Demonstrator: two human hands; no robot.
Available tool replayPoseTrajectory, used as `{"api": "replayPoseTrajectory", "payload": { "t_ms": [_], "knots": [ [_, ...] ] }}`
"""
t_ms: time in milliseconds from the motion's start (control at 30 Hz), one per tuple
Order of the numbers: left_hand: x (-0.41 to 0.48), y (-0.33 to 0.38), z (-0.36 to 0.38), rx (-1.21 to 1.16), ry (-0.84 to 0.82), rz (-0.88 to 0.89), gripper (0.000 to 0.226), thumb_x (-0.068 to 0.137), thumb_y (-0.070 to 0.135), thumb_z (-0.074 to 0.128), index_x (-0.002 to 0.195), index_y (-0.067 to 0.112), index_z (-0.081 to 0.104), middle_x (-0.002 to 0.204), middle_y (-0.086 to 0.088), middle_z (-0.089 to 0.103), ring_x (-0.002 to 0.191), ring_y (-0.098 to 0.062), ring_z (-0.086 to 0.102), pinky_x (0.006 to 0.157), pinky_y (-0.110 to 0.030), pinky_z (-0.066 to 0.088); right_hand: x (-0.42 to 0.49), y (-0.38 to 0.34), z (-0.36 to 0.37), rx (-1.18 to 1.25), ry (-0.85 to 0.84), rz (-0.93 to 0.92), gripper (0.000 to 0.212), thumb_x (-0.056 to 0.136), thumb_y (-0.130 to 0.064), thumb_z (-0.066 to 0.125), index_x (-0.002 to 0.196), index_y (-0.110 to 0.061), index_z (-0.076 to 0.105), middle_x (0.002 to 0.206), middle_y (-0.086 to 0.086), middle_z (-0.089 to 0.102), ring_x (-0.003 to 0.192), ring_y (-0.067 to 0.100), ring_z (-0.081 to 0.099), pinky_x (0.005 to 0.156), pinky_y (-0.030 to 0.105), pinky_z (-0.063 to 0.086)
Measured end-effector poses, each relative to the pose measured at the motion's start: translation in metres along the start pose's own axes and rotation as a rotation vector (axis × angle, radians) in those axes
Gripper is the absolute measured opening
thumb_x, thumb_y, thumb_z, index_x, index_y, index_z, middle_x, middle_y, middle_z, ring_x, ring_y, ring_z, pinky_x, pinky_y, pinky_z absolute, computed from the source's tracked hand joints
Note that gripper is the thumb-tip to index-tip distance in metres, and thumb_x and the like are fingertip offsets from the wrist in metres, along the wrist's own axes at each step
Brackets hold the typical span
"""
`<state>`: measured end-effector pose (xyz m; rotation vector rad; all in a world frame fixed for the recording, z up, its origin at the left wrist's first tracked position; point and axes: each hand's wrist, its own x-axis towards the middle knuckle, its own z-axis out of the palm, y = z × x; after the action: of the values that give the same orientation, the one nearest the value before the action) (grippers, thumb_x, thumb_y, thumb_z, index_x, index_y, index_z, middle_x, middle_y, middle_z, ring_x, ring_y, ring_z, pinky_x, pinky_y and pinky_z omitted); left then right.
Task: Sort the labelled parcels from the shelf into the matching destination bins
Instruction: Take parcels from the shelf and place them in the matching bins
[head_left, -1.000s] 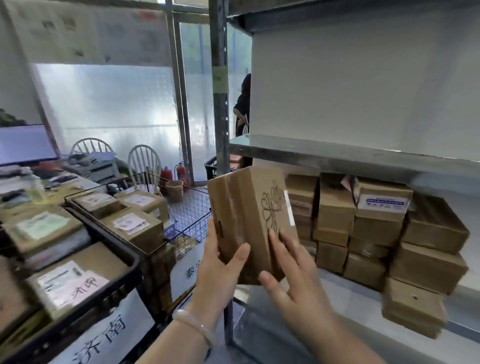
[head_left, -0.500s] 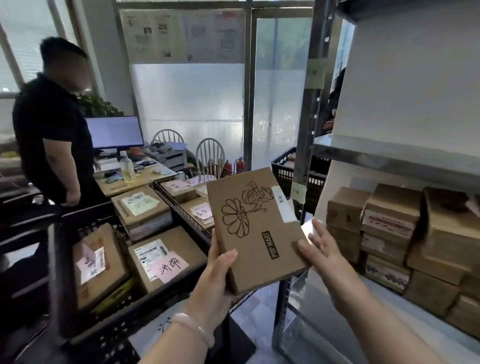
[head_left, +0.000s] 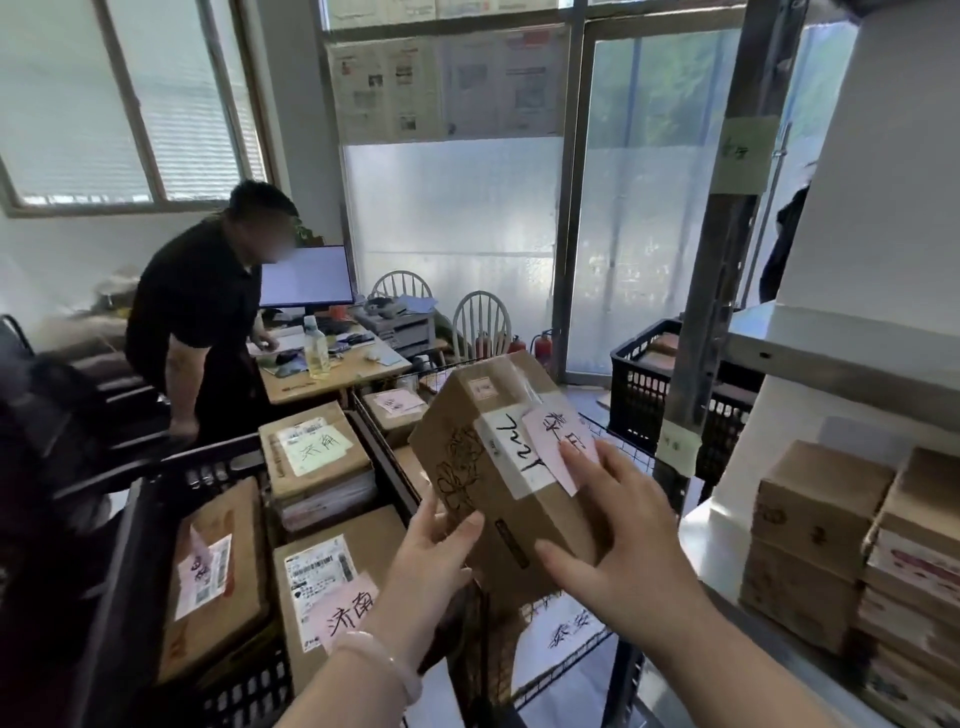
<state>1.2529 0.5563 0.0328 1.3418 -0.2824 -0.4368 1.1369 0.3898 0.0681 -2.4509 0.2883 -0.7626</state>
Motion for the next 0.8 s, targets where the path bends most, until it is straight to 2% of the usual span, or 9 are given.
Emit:
{"api": "replayPoseTrajectory", "payload": {
  "t_ms": [67,133,233,300,333,400,500,600,800],
  "knots": [
    [0.017,0.002,0.005,0.093,0.067,0.036,0.062,0.09,0.034,0.069,0.144,0.042,0.039,0.12,0.01,0.064,0.092,0.001,0.069,0.076,-0.023,0.056,0.017,0.011,0.002,-0.03,0.007,-0.025,0.085,0.063,-0.074,0.055,0.139,-0.068,0.018,0.158,-0.015,0.014,0.142,0.01,0.013,0.115,0.041,0.017],
    [0.033,0.004,0.011,0.204,0.099,0.068,0.062,0.091,0.037,0.068,0.144,0.046,0.038,0.122,0.02,0.056,0.094,0.007,0.063,0.073,-0.016,0.051,0.035,0.027,0.005,-0.028,0.028,-0.024,0.083,0.063,-0.072,0.056,0.139,-0.065,0.024,0.159,-0.011,0.017,0.142,0.014,0.015,0.113,0.04,0.016],
    [0.057,0.005,0.02,0.321,0.088,0.079,0.058,0.092,0.034,0.068,0.142,0.048,0.041,0.125,0.022,0.054,0.094,0.011,0.062,0.073,-0.011,0.051,0.066,0.054,0.008,-0.06,0.038,0.009,0.084,0.063,-0.072,0.055,0.141,-0.059,0.027,0.159,-0.008,0.019,0.141,0.015,0.015,0.113,0.041,0.016],
    [0.072,0.005,0.026,0.435,0.081,0.117,0.061,0.091,0.037,0.068,0.144,0.048,0.039,0.134,0.02,0.048,0.109,0.008,0.057,0.092,-0.021,0.051,0.087,0.072,0.012,-0.102,0.027,0.038,0.086,0.063,-0.075,0.05,0.143,-0.056,0.027,0.159,-0.005,0.02,0.141,0.018,0.015,0.115,0.046,0.018],
    [0.08,0.004,0.028,0.532,0.084,0.149,0.063,0.091,0.039,0.068,0.145,0.048,0.037,0.139,0.02,0.044,0.12,0.004,0.05,0.103,-0.029,0.045,0.098,0.082,0.014,-0.127,0.02,0.054,0.086,0.063,-0.076,0.047,0.144,-0.054,0.028,0.158,-0.004,0.021,0.141,0.02,0.016,0.116,0.048,0.02],
    [0.097,0.002,0.03,0.732,0.089,0.233,0.068,0.09,0.043,0.067,0.148,0.045,0.032,0.143,0.018,0.039,0.135,-0.006,0.037,0.114,-0.039,0.035,0.121,0.101,0.017,-0.16,0.001,0.101,0.088,0.062,-0.078,0.044,0.145,-0.051,0.03,0.157,0.0,0.025,0.139,0.024,0.021,0.115,0.05,0.024],
    [0.123,-0.001,0.031,0.971,0.106,0.297,0.072,0.091,0.048,0.063,0.152,0.046,0.025,0.15,0.012,0.038,0.143,-0.012,0.026,0.118,-0.045,0.029,0.157,0.13,0.027,-0.225,-0.047,0.165,0.088,0.064,-0.077,0.047,0.146,-0.049,0.029,0.155,0.003,0.028,0.135,0.027,0.025,0.111,0.048,0.029],
    [0.146,-0.007,0.032,1.11,0.109,0.235,0.074,0.091,0.052,0.059,0.151,0.049,0.017,0.155,0.01,0.031,0.146,-0.015,0.017,0.121,-0.046,0.022,0.188,0.156,0.047,-0.324,-0.118,0.186,0.085,0.07,-0.074,0.052,0.147,-0.049,0.026,0.155,0.005,0.027,0.135,0.029,0.025,0.108,0.047,0.027],
    [0.178,-0.016,0.027,1.285,0.128,0.149,0.073,0.091,0.054,0.056,0.153,0.046,0.019,0.157,0.009,0.027,0.146,-0.016,0.016,0.121,-0.042,0.019,0.218,0.183,0.099,-0.421,-0.333,0.256,0.088,0.068,-0.074,0.05,0.148,-0.045,0.026,0.155,0.008,0.027,0.134,0.031,0.028,0.105,0.046,0.028]
  ]
}}
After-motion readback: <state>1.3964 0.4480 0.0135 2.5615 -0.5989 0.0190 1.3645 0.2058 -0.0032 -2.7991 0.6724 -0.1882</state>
